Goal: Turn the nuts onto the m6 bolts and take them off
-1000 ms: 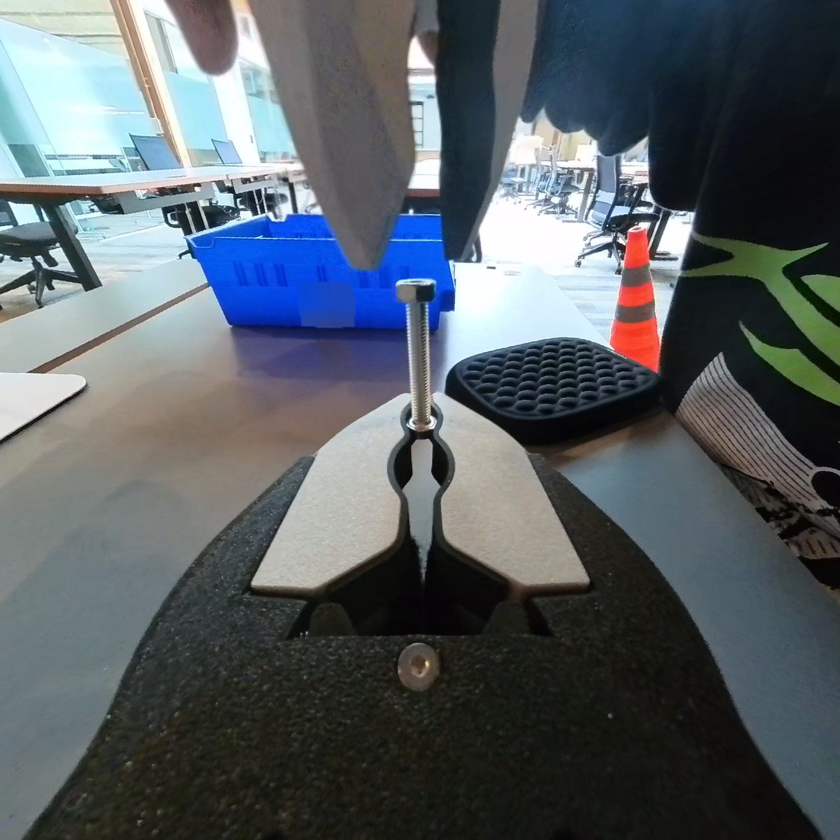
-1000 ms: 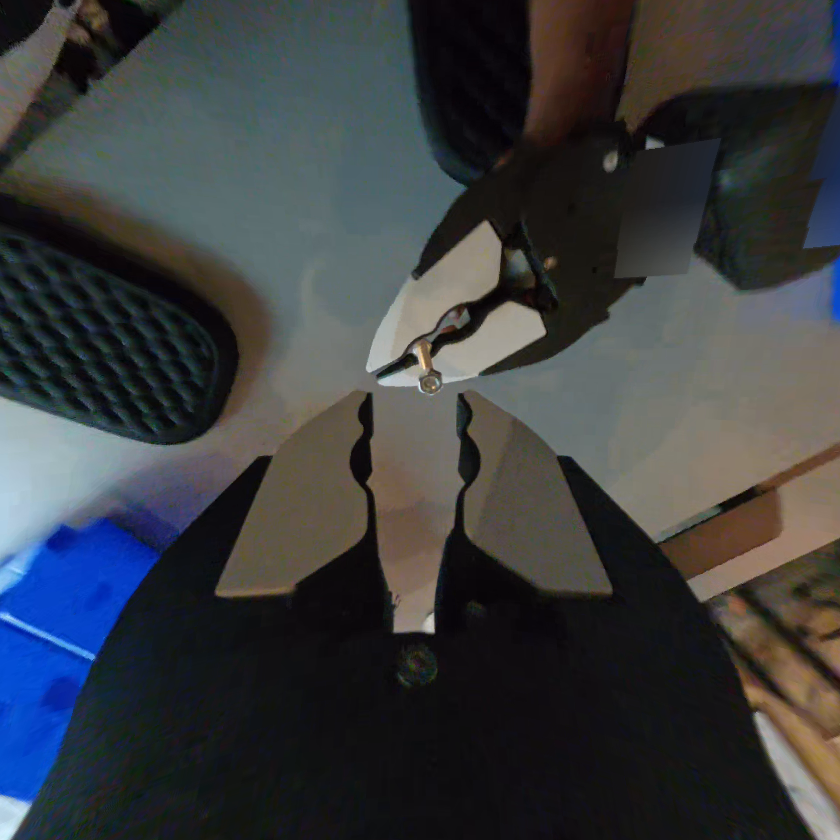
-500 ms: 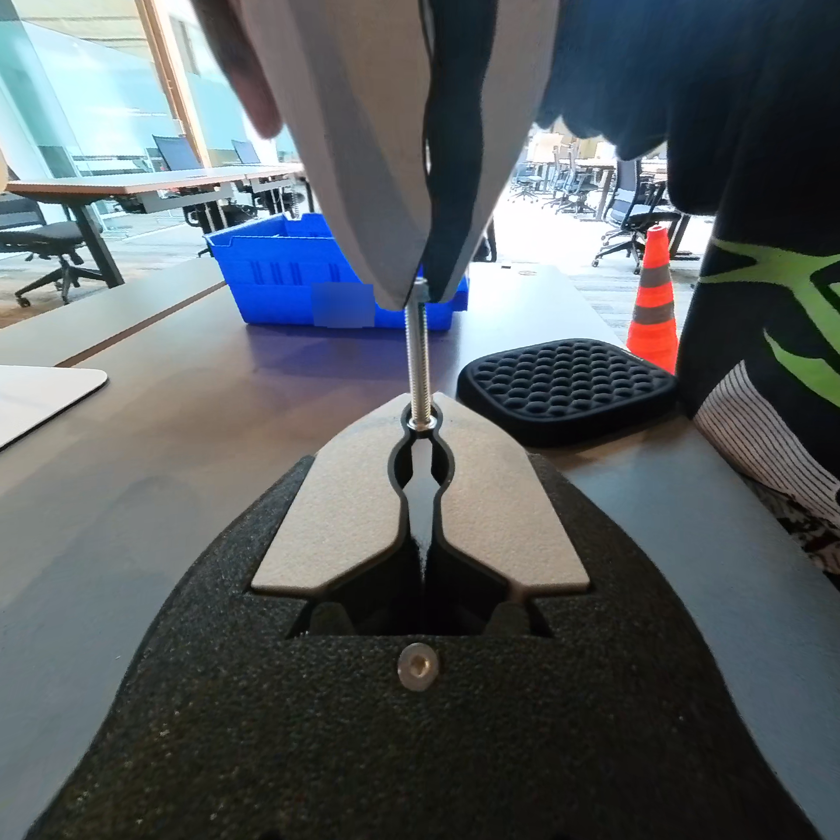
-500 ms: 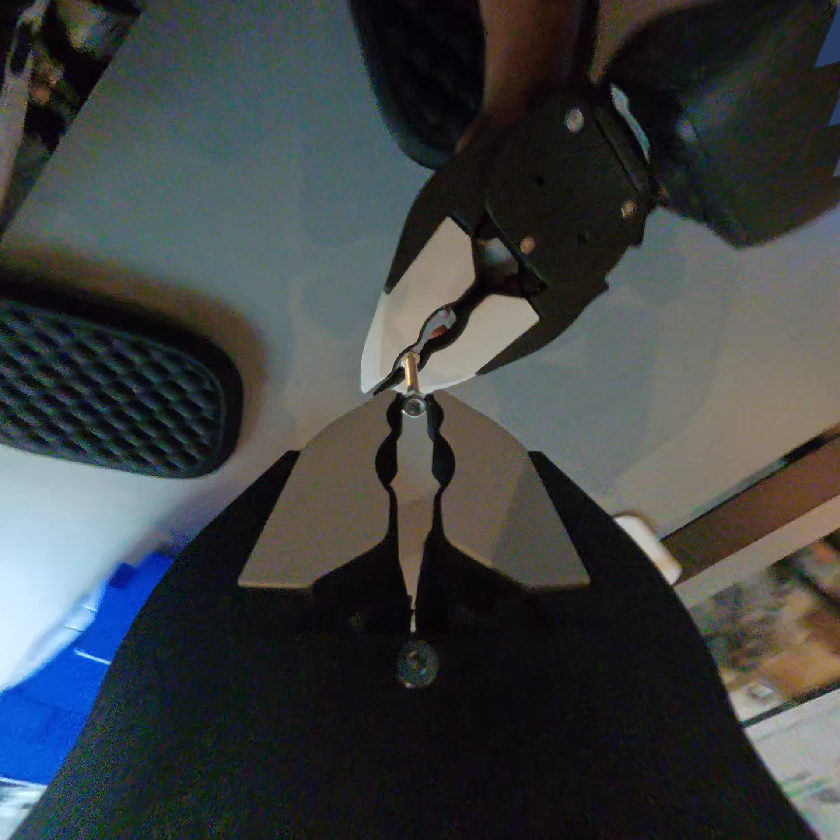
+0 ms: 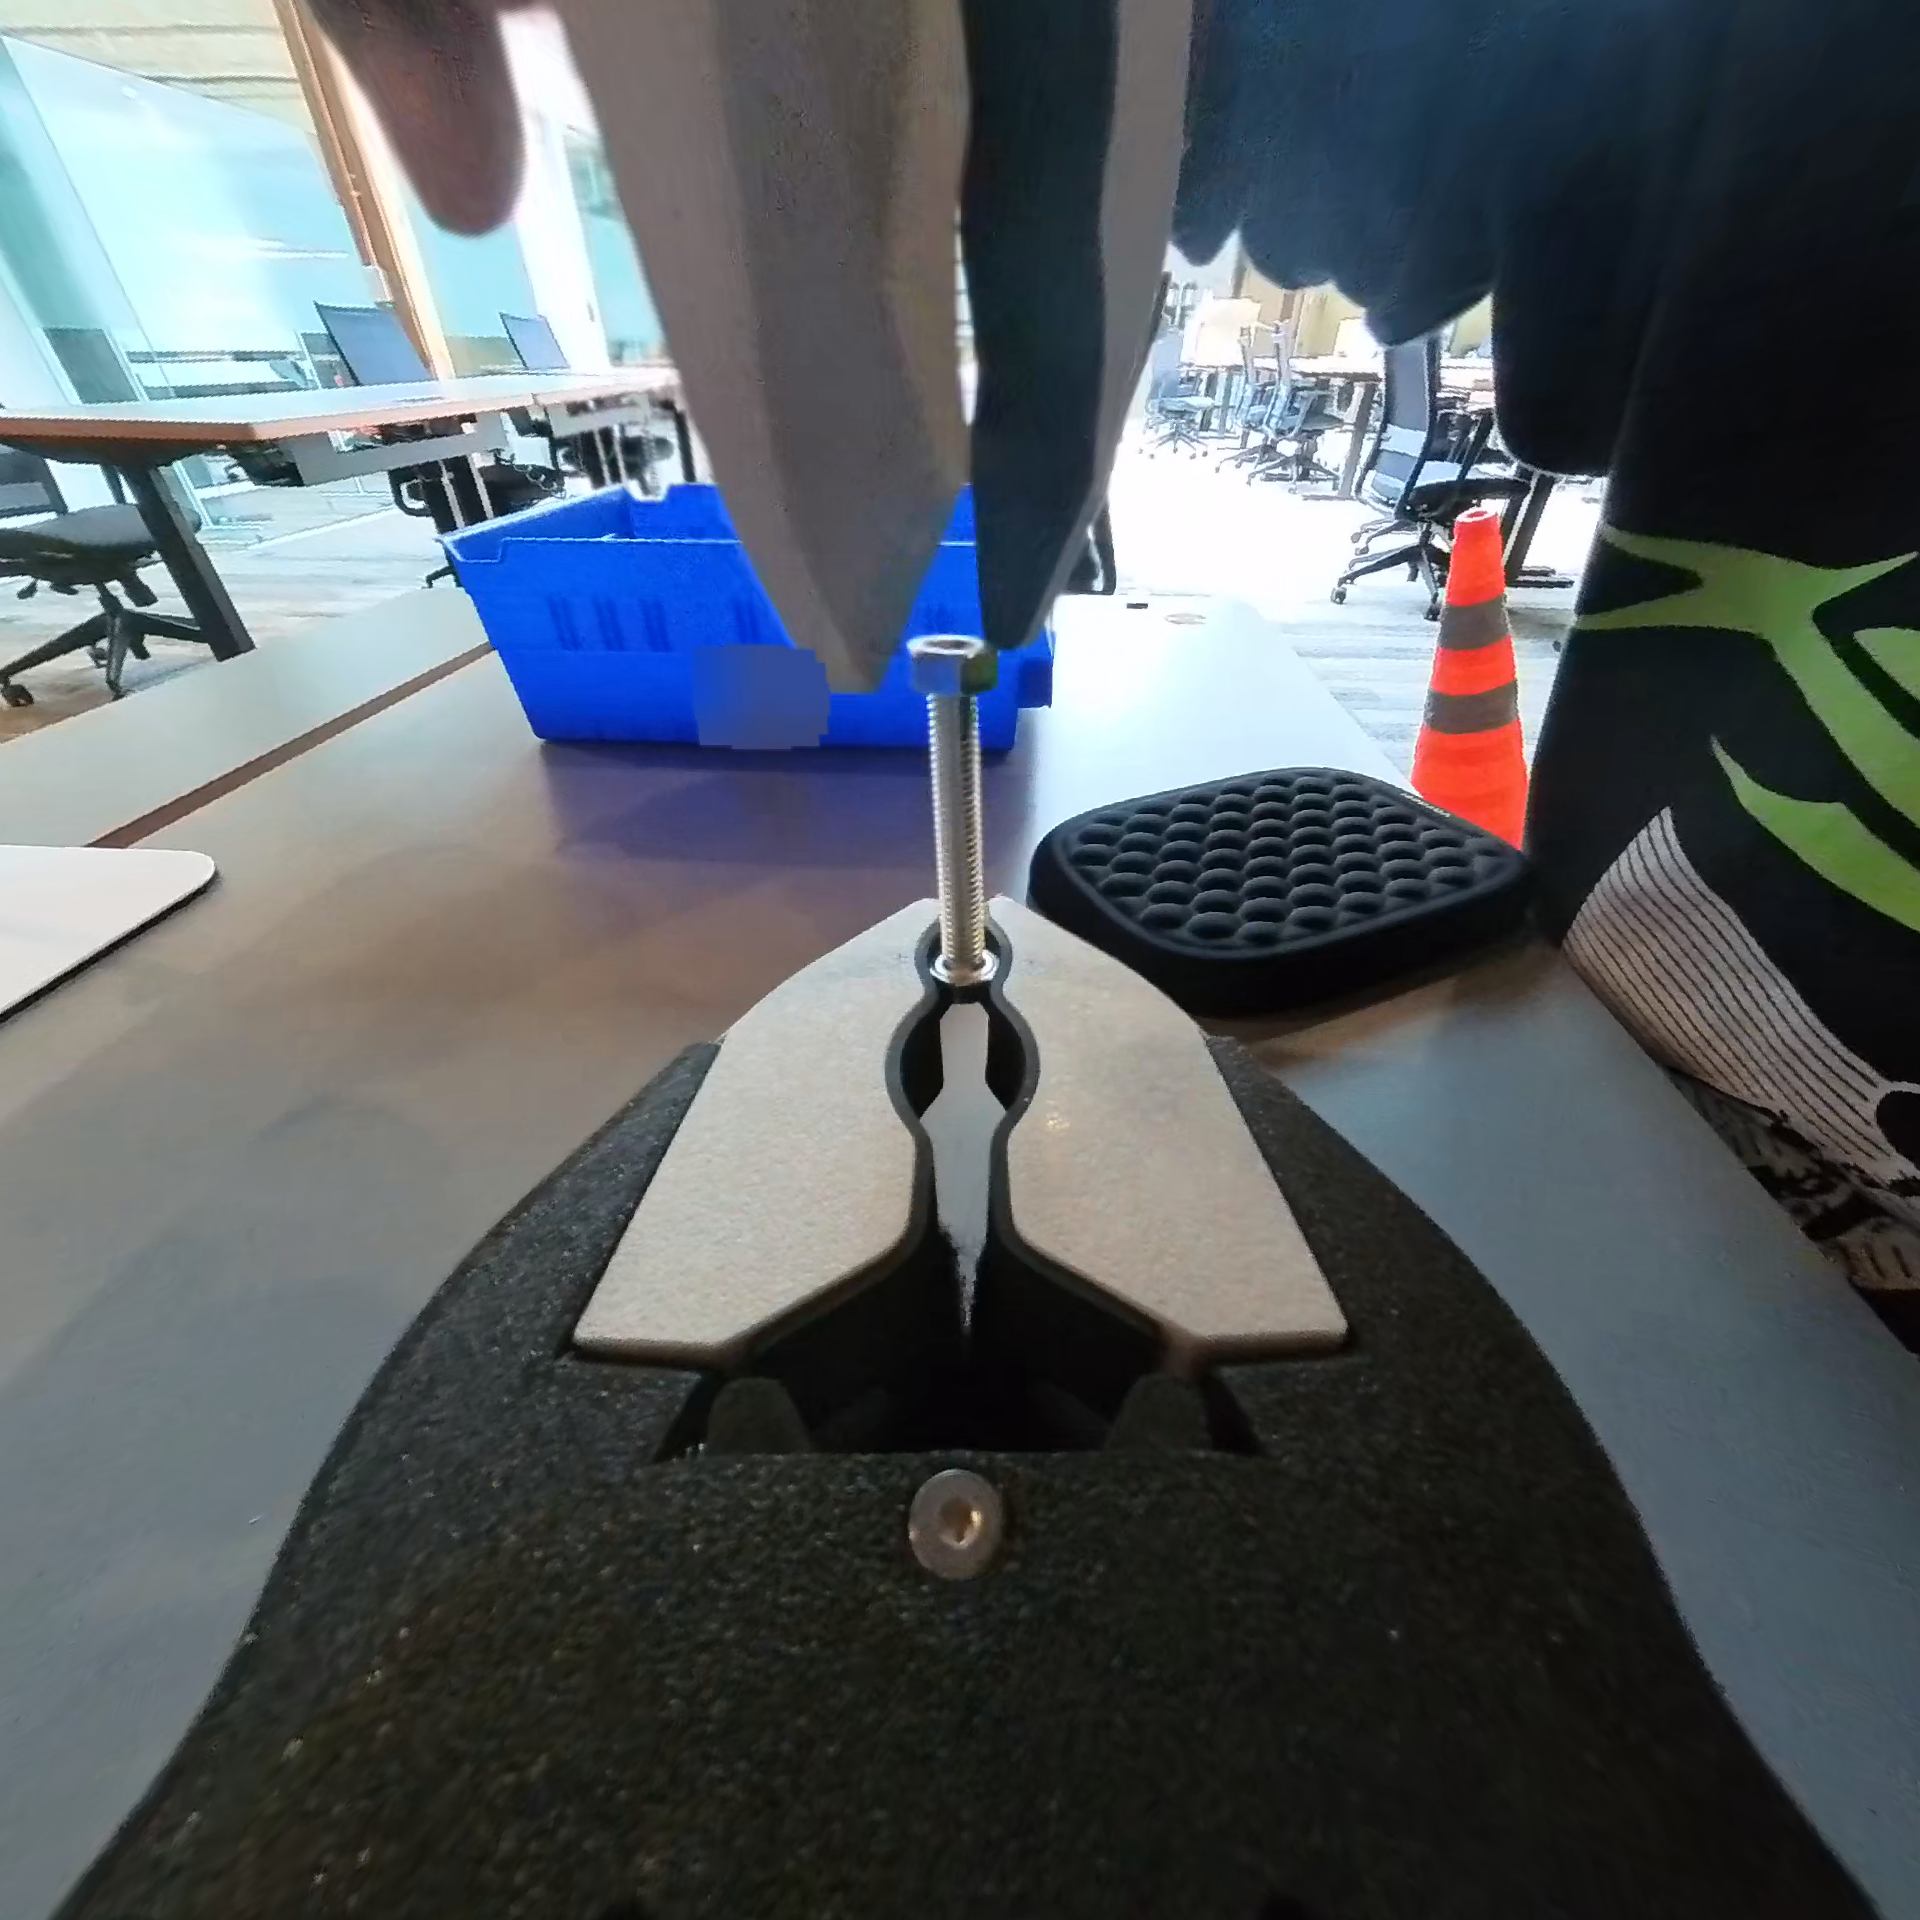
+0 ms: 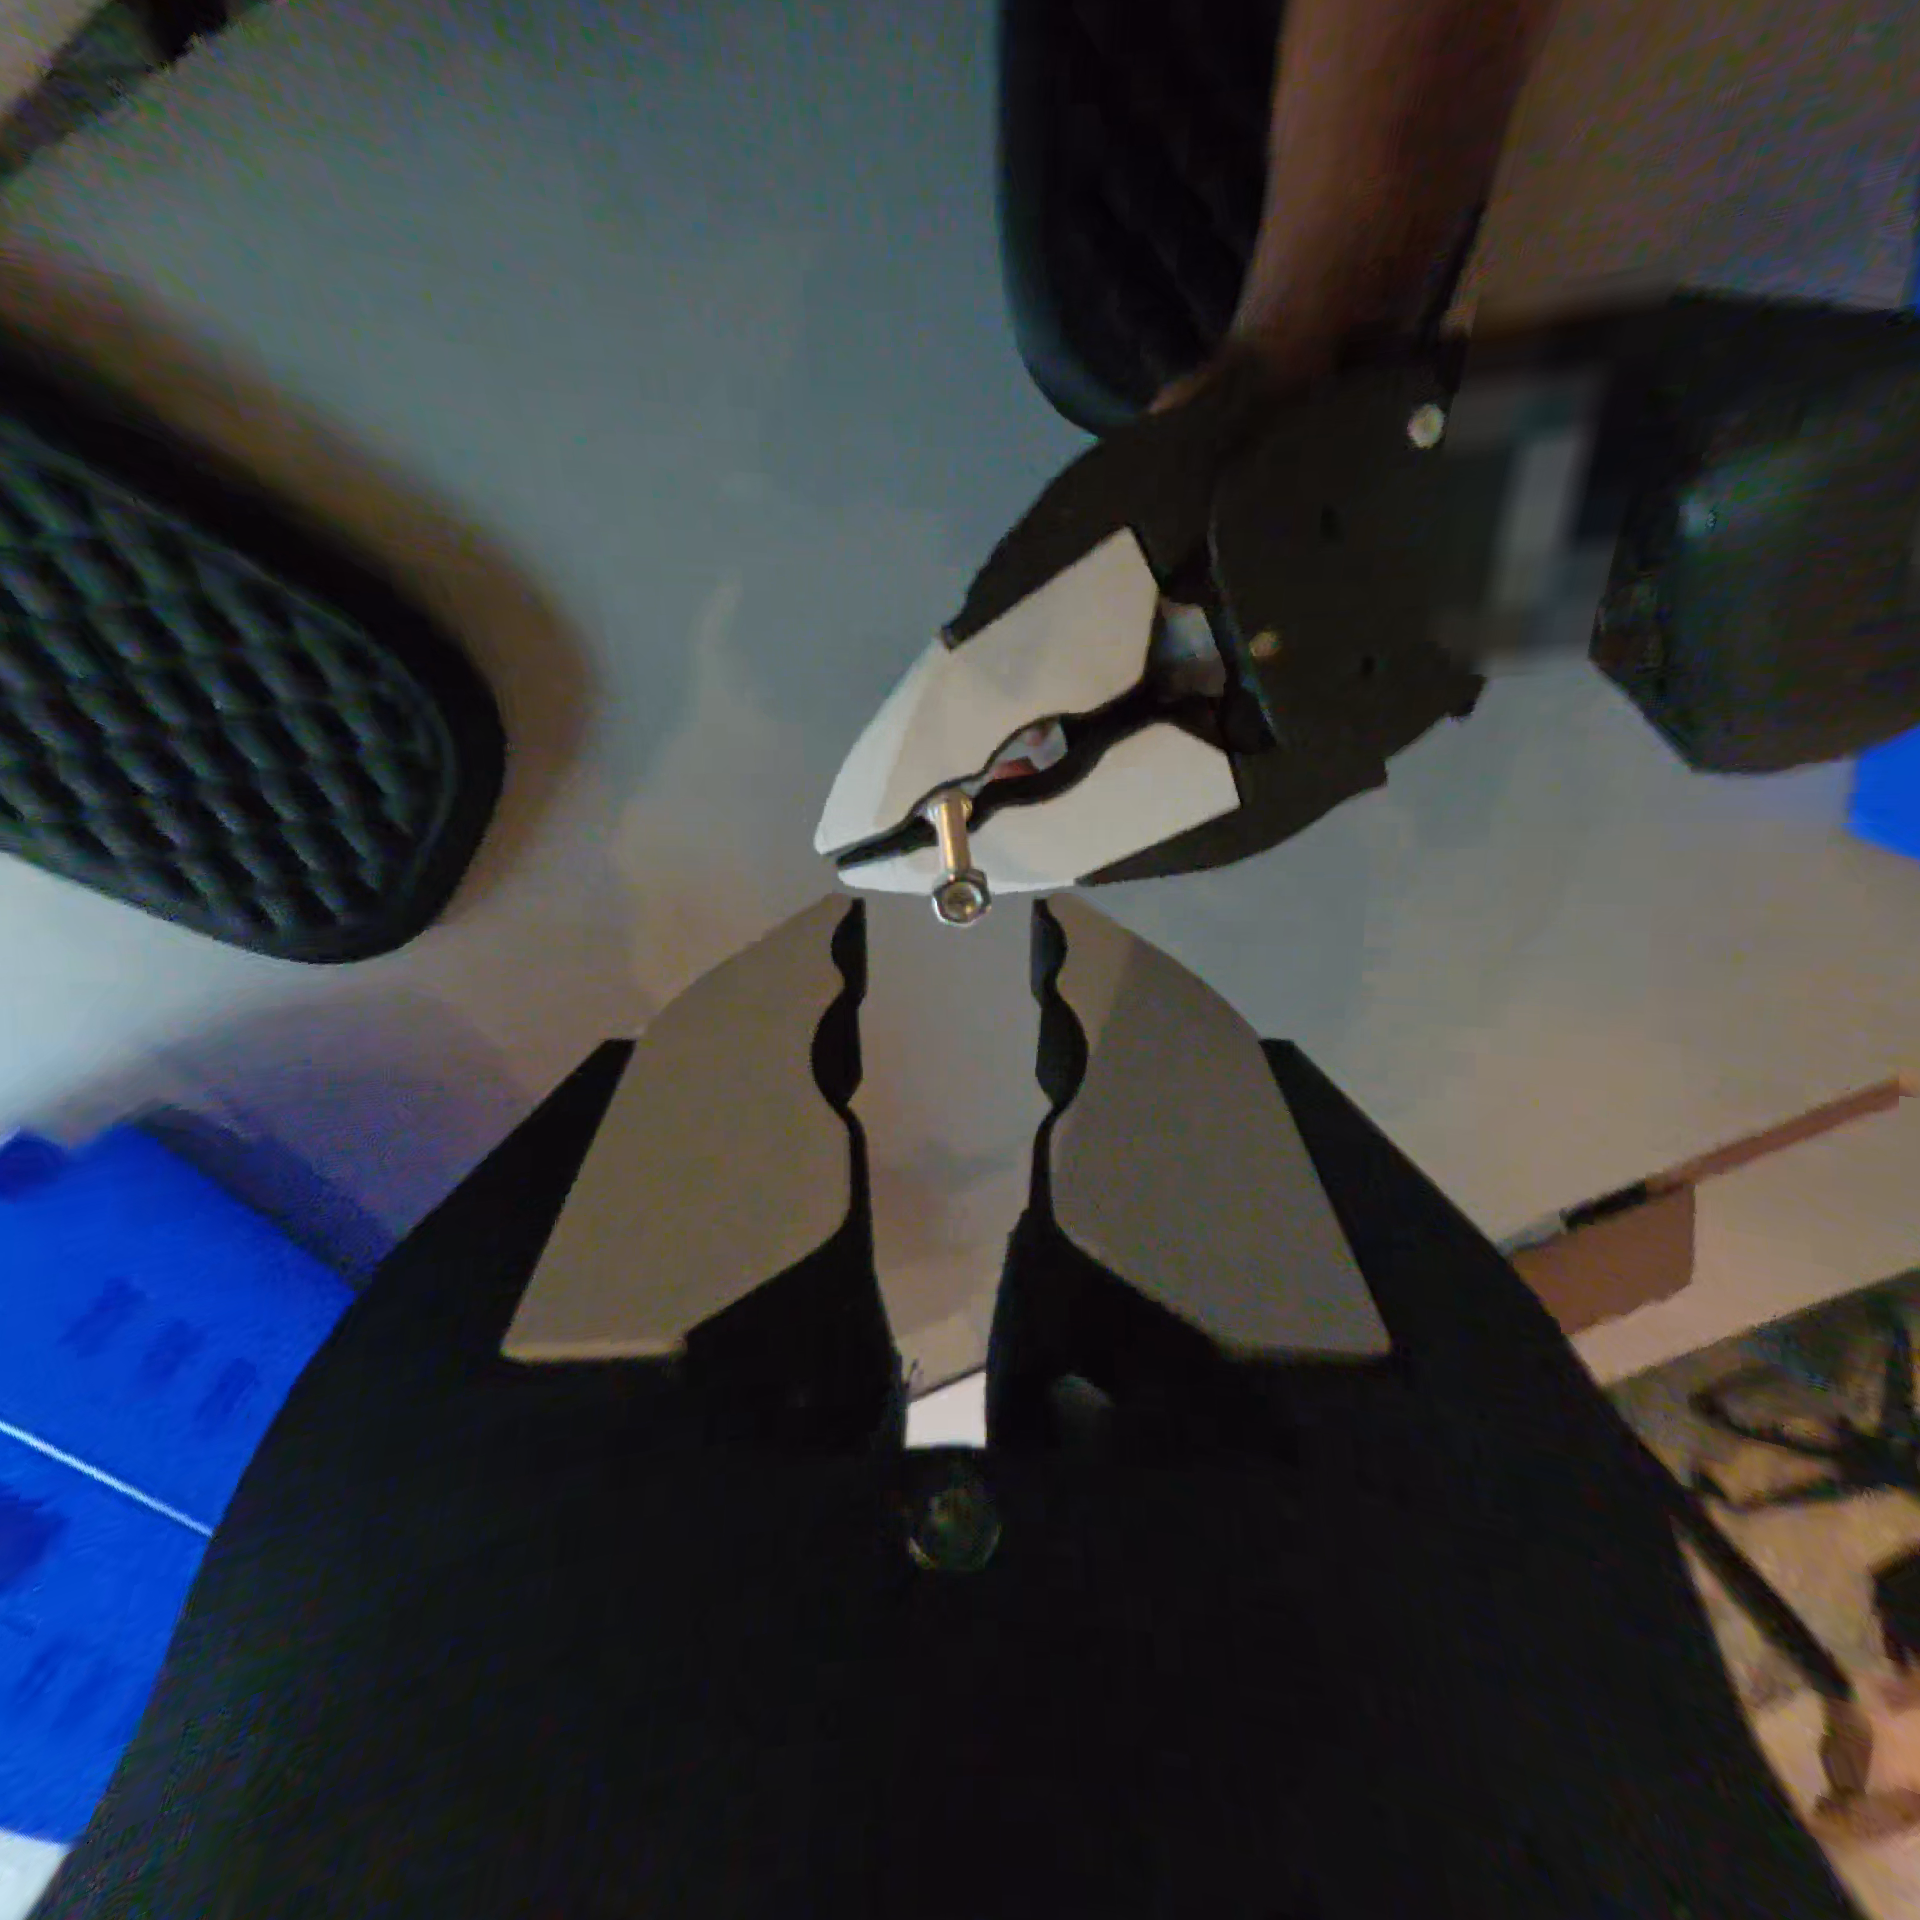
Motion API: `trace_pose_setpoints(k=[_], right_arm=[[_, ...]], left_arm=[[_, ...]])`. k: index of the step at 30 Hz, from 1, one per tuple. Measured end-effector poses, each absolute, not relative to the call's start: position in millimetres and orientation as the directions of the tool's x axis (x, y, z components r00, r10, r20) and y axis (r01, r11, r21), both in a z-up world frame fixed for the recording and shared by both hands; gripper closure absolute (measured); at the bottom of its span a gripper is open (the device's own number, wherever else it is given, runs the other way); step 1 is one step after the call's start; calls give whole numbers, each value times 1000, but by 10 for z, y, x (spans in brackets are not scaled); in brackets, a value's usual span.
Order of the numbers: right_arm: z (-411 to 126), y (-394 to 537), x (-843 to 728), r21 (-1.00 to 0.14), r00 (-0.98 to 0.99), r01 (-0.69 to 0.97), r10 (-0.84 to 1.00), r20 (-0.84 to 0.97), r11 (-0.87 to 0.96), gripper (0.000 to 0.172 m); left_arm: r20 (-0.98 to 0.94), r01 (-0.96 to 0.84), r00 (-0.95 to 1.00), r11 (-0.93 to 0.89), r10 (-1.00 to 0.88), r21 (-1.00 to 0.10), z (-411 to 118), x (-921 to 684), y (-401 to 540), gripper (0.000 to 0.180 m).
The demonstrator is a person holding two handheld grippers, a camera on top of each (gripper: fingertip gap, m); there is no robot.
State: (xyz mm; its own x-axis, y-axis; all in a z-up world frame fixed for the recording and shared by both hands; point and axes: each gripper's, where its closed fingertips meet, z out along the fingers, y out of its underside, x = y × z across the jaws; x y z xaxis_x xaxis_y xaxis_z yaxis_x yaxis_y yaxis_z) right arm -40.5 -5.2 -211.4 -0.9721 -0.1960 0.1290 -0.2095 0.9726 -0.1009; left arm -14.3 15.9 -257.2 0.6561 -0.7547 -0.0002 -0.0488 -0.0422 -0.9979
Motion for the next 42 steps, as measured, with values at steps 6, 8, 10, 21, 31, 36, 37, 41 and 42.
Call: trace_pose_setpoints(k=[6, 8, 10, 21, 31, 36, 37, 41, 42], right_arm=[[-2144, -89, -424, -113, -968, -244, -233, 97, 963, 162], [-2146, -63, -438, -89, -986, -146, -137, 95, 985, 162], [-2144, -42, -438, -83, -996, 30, 37, 81, 996, 162], [-2157, -24, -413, -105, -810, 564, 573, 123, 819, 162], [-2094, -91, -426, -90, -962, -240, -224, 158, 967, 144], [-2145, -62, -442, -70, -958, -275, -267, 108, 959, 157], [-2154, -70, -435, -76, -958, -275, -267, 107, 958, 162], [-2150, -56, -443, -90, -989, -109, -99, 110, 990, 162], [-2150, -50, -444, -92, -994, -35, -25, 109, 995, 162]], left_arm=[[-2, -51, 653, -42, -757, -998, -2573, -138, 153, 178], [-4, -54, 660, -42, -751, -998, -2576, -143, 161, 178], [3, -46, 669, -46, -744, -998, -2571, -157, 173, 178], [-13, -68, 688, -47, -725, -997, -2592, -159, 195, 178], [2, -54, 660, -50, -751, -997, -2581, -144, 164, 178], [1, -54, 657, -48, -754, -997, -2579, -140, 160, 178], [2, -53, 657, -49, -754, -997, -2579, -141, 161, 178], [4, -47, 664, -47, -748, -998, -2571, -153, 168, 178], [5, -45, 667, -47, -745, -998, -2571, -158, 172, 178]])
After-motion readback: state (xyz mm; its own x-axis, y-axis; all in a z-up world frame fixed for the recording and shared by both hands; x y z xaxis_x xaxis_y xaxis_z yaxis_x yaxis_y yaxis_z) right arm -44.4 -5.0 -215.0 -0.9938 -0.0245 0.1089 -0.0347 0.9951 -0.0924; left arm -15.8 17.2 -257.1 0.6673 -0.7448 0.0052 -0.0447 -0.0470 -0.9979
